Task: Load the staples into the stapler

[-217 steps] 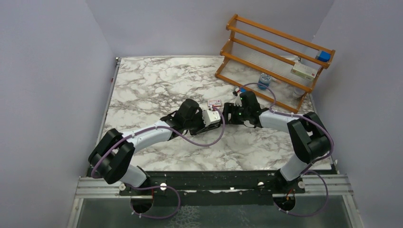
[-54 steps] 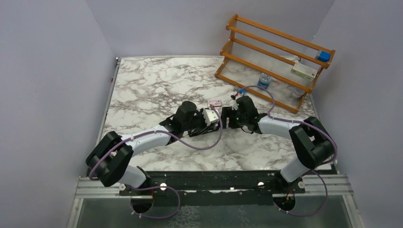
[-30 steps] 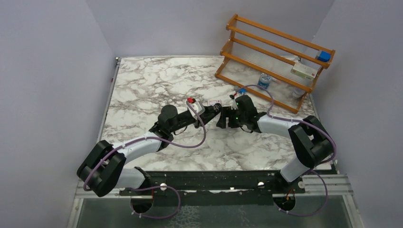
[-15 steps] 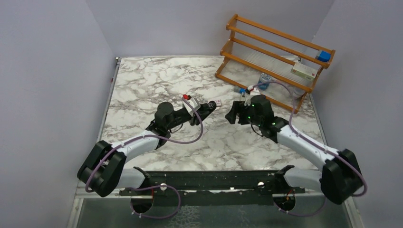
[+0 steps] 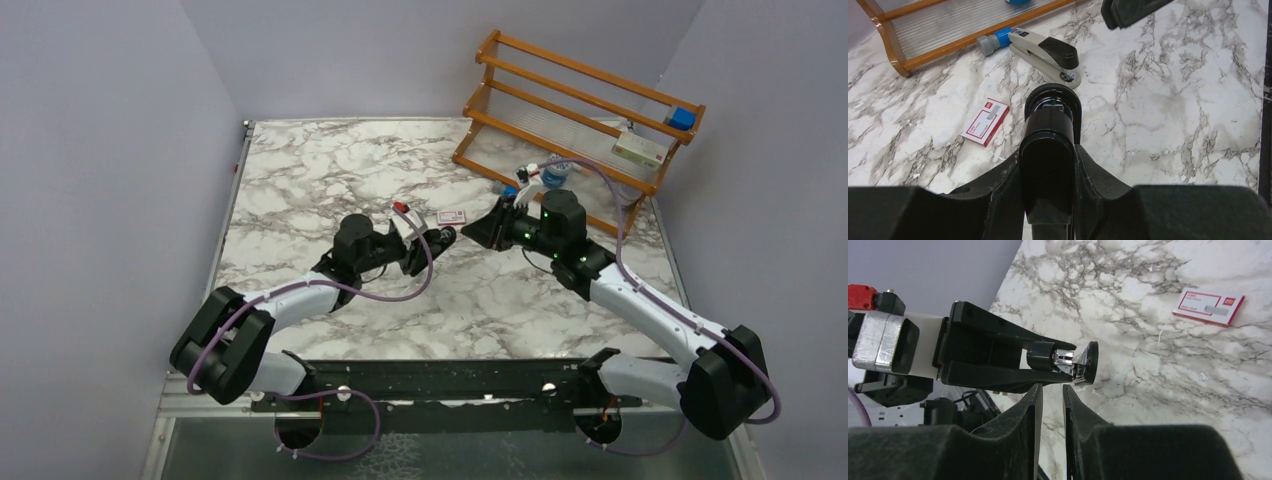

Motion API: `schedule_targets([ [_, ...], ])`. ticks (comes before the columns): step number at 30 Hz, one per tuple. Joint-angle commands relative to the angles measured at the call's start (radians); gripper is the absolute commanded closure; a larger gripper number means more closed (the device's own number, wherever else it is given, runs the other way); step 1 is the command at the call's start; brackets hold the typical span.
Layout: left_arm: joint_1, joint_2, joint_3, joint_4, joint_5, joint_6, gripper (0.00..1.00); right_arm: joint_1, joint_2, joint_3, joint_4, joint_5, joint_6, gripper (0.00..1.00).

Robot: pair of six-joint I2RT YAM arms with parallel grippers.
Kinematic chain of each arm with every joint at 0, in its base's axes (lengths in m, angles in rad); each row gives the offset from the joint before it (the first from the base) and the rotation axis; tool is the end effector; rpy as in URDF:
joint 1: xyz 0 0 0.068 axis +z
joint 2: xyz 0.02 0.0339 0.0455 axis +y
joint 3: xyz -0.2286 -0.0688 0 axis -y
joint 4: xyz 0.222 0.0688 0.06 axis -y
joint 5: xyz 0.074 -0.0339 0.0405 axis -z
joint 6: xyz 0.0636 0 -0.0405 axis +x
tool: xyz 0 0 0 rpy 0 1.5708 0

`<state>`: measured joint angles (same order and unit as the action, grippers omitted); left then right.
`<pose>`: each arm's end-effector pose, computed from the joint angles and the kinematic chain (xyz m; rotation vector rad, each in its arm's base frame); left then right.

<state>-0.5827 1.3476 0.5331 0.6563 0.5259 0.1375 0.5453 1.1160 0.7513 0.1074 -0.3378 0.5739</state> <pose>0.2269 -0.1878 0.1958 0.9792 1.4757 -0.7782 0.2267 0.1622 0.2616 -0.2272 1.9431 1.0741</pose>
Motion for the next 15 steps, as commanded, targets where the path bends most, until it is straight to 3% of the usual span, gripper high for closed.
schedule_targets([
  [1, -0.001, 0.001, 0.06, 0.075, 0.048, 0.001, 1.0, 0.007, 0.045, 0.01, 0.073, -0.096, 0.091, 0.76],
  [8, -0.004, 0.015, 0.071, 0.075, 0.057, -0.009, 1.0, 0.039, 0.105, 0.035, 0.069, -0.062, 0.099, 0.78],
  [15, -0.037, 0.037, 0.094, 0.074, 0.004, -0.058, 1.0, 0.075, 0.066, -0.02, 0.188, 0.17, 0.172, 0.87],
])
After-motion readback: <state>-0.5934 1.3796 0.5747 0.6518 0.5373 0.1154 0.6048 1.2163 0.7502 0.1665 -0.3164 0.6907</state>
